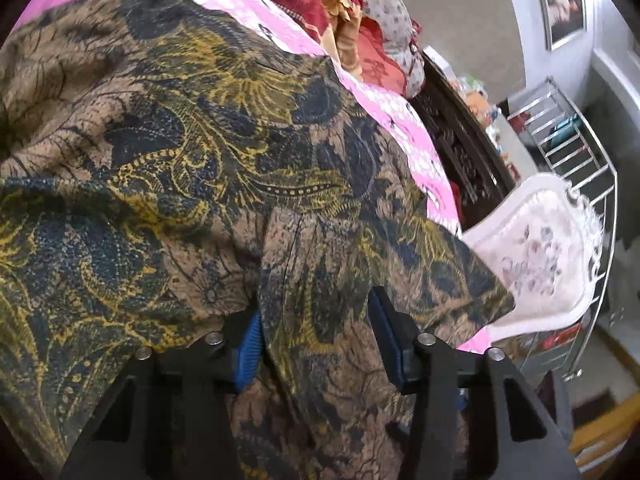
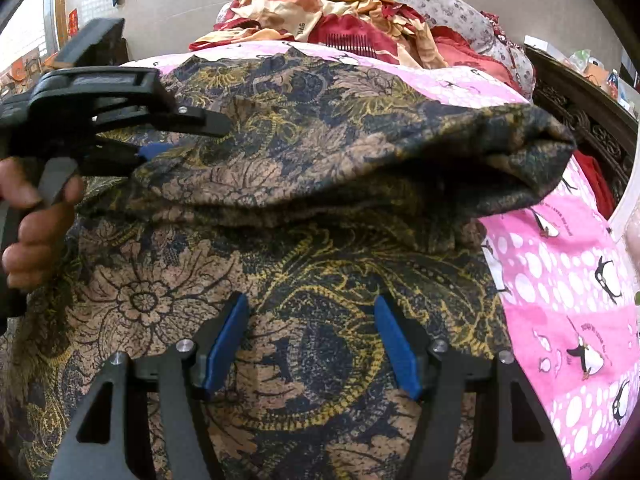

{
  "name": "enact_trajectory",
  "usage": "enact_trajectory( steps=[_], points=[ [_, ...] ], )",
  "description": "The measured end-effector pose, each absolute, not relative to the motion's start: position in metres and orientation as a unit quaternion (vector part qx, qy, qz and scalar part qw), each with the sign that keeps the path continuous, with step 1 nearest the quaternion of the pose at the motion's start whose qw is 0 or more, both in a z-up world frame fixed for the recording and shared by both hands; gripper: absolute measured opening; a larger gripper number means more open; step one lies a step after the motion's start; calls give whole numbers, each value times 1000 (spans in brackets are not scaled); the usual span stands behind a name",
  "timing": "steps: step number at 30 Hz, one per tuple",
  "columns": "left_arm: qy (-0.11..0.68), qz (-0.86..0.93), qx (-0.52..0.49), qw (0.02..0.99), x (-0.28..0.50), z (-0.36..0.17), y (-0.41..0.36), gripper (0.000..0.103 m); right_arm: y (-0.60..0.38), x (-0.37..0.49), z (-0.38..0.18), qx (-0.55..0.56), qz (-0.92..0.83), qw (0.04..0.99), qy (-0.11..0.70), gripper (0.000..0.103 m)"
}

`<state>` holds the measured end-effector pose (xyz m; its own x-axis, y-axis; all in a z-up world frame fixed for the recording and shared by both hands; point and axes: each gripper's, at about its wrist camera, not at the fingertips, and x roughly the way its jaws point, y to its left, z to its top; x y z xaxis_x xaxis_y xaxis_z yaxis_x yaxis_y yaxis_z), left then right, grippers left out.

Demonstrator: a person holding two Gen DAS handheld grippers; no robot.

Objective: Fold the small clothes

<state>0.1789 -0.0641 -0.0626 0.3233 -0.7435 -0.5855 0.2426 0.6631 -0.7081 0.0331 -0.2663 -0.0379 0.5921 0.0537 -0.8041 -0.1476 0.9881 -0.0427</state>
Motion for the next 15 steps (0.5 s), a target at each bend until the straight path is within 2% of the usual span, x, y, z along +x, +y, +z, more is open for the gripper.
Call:
enact_trajectory(
  steps=[1,2,3,9,15],
  points=[
    [484,-320,-257,773,176,-61,-64,28,-266,33,-38,-54,56,891,448,69],
    [484,-319,-252,775,174,-61,-65,18,-266,34,-38,-55,55,891,448,69],
    [487,-316,-249,775,171,-60,-65,0,-266,33,-38,-56,55,891,448,69],
    [463,-296,-209,809,151,-38,-66,0,-264,34,-39,-59,52,891,448,69],
    [381,-319,-191,847,126,39,-45,0,-264,34,-39,-60,52,891,447,69]
  ],
)
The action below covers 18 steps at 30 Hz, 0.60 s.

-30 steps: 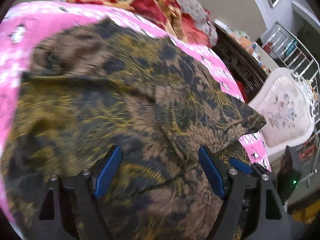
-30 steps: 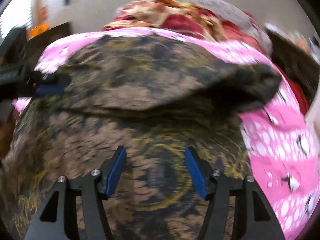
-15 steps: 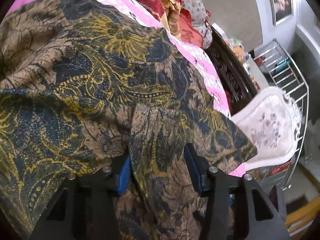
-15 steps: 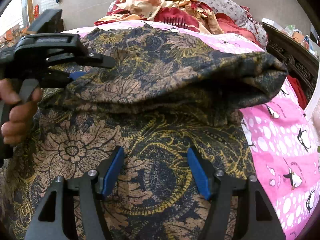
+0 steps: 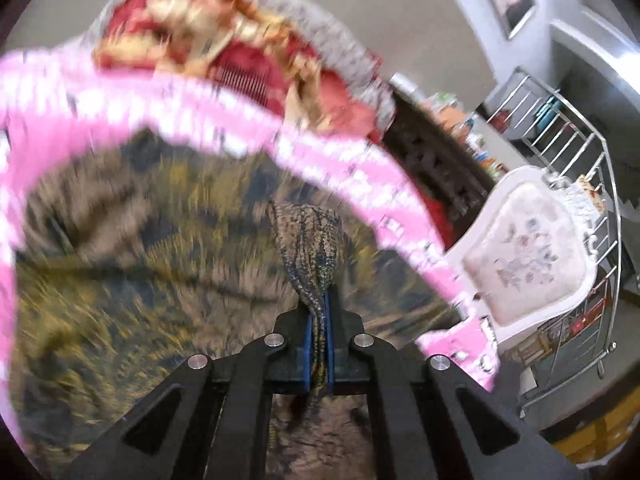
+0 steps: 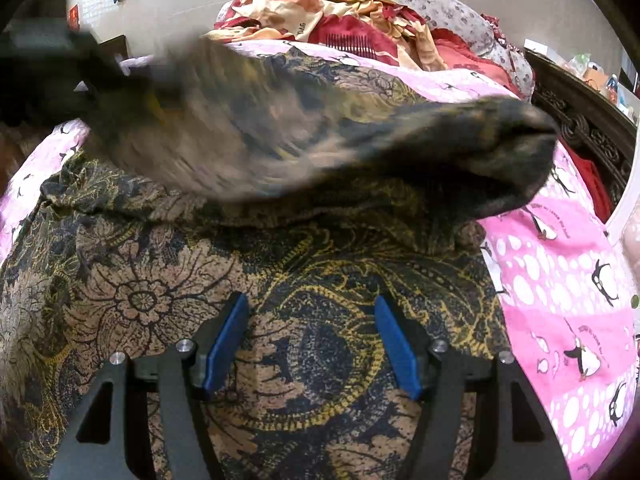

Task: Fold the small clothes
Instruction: 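Grasp the sleeve with the left gripper while the right gripper releases the folded side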

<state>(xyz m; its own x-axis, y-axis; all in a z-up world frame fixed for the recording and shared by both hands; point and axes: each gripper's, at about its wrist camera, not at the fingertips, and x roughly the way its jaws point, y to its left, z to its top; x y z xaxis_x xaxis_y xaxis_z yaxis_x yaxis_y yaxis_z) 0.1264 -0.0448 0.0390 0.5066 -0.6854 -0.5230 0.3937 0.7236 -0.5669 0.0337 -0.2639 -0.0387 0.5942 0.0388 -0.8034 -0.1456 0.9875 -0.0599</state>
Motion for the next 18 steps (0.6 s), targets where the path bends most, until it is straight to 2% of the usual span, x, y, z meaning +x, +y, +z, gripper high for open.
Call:
enact_trajectory(
  steps=[6,9,14,18],
  points=[
    [337,-287,-174,880,128,84,10,0,-264,33,-39,-60,51,891,447,69],
    [355,-249,-178,883,131,71,38,0,-264,33,-39,-61,50,891,446,69],
    [397,-189,-199,876,128,23,76,0,-263,33,-38,-65,49,891,447,69],
    [403,-172,-203,876,118,5,85,0,-262,33,-39,-66,48,891,447,69]
  ],
)
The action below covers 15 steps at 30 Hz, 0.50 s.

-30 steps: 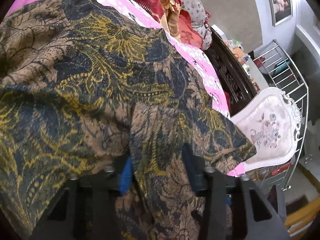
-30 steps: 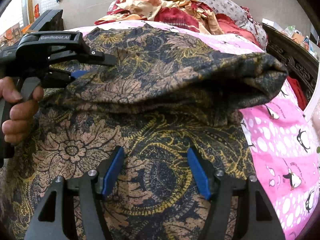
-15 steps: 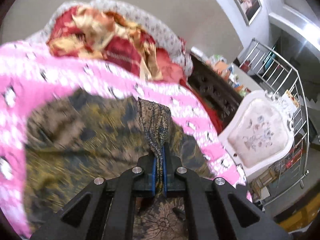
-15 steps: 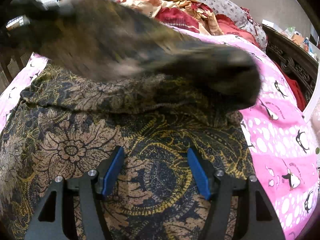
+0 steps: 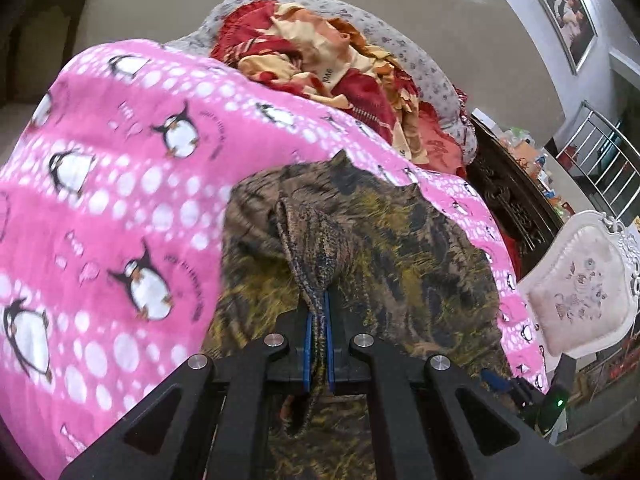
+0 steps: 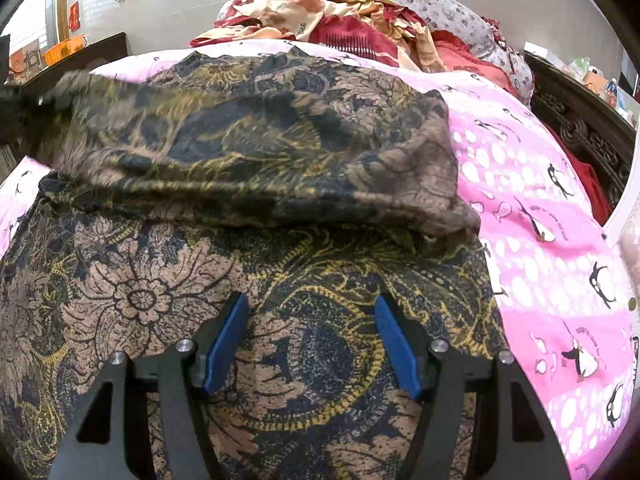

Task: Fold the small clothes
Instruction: 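Grasp the sleeve with the left gripper while the right gripper releases the folded side, then lay the sleeve onto the folded shirt with the left gripper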

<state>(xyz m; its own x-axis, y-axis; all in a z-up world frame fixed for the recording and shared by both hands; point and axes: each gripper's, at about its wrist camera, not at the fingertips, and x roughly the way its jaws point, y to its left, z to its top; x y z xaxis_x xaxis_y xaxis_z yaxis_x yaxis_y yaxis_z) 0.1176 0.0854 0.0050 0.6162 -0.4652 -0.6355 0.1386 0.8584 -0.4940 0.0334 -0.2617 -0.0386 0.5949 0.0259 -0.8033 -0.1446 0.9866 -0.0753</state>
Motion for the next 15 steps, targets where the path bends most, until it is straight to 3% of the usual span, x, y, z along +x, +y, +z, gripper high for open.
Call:
enact_trajectory(
  steps=[4,8,12,15],
  points=[
    [414,-150,-197,876,116,-12,88,0,-261,33,-39,-69,47,891,447,70],
    [482,-120,-199,845,131,-47,97,0,-261,33,-37,-61,52,889,450,70],
    [438,-83,-189,875,115,-19,113,0,-283,27,-9,24,92,905,415,59],
    [359,-16,-183,915,98,13,119,0,-294,39,28,39,85,926,365,54]
  ],
)
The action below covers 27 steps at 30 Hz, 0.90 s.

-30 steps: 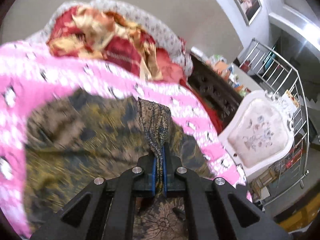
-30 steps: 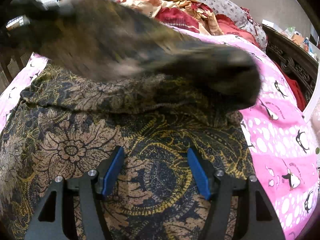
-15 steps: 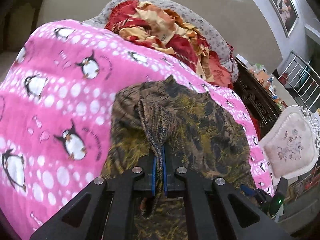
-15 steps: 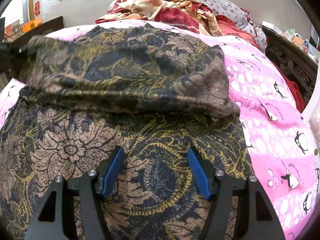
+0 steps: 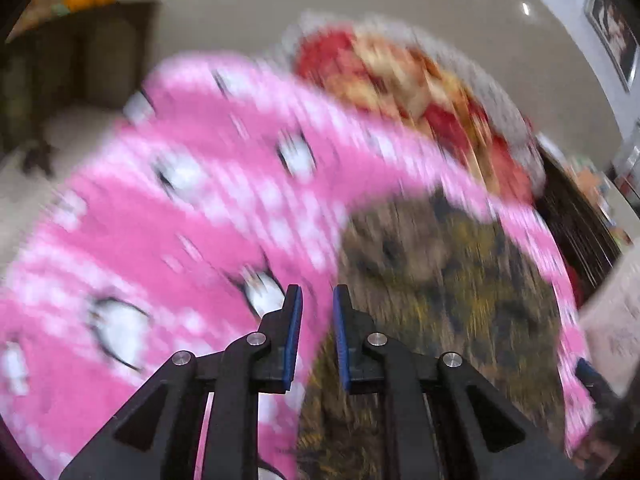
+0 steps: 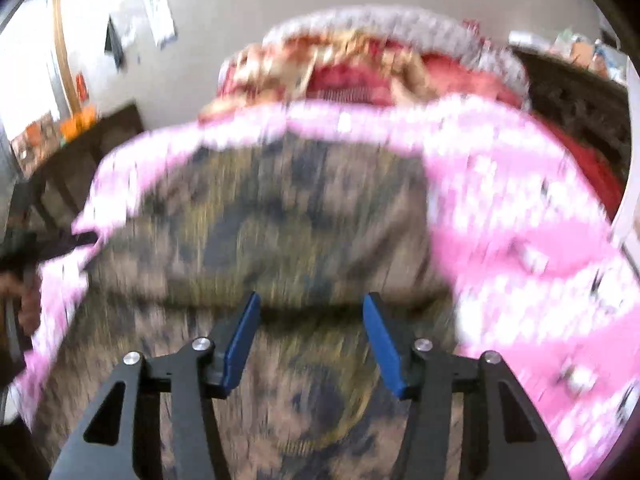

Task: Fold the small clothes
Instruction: 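Lay the sleeve onto the folded shirt with the left gripper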

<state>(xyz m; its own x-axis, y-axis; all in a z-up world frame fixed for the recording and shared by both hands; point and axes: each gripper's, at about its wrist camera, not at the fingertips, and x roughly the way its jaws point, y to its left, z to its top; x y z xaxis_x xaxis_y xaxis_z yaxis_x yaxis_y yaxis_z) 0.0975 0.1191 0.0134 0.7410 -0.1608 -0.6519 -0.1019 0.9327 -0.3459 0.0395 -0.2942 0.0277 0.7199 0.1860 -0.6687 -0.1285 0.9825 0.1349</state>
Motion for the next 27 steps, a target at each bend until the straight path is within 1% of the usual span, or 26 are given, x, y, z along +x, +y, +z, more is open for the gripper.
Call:
enact_trajectory(
  steps=[1,2,5,7,8,9,10,12,15,18,20,22,23,25,27],
  points=[
    [353,-23,-176,919,99,18,112,0,-296,49,36,43,87,930,355,49],
    [358,-49,-163,918,107,21,95,0,-295,66,41,46,92,929,357,41],
    [395,-110,-120,904,127,8,48,0,-292,116,29,46,118,909,397,26],
    [438,-106,-73,890,143,-21,21,0,-303,137,11,40,95,903,417,26],
    [456,-94,-55,883,147,-36,14,0,-317,148,-4,35,66,896,438,19],
    [460,-91,-53,882,146,-48,12,0,-331,153,-16,40,45,888,456,7],
    [424,-94,-59,899,136,-52,13,0,-348,155,-27,60,33,882,466,0],
    [413,-90,-61,904,129,-55,13,0,-370,148,-30,122,43,885,447,0],
    [414,-85,-55,905,130,-56,10,0,-358,147,-17,104,27,895,433,0],
    [413,-86,-57,905,130,-56,6,0,-342,154,3,113,31,912,393,9],
    [414,-91,-67,903,131,-57,10,0,-332,166,4,91,9,917,388,36],
    [414,-94,-74,903,134,-57,12,0,-328,184,-23,46,-19,900,433,46],
    [413,-95,-75,903,131,-56,17,0,-327,187,-37,39,-18,898,438,48],
    [413,-95,-75,903,132,-56,20,0,-333,187,-36,58,-18,900,431,51],
    [413,-96,-78,902,131,-56,21,0,-333,186,-36,54,-18,900,432,52]
  ],
)
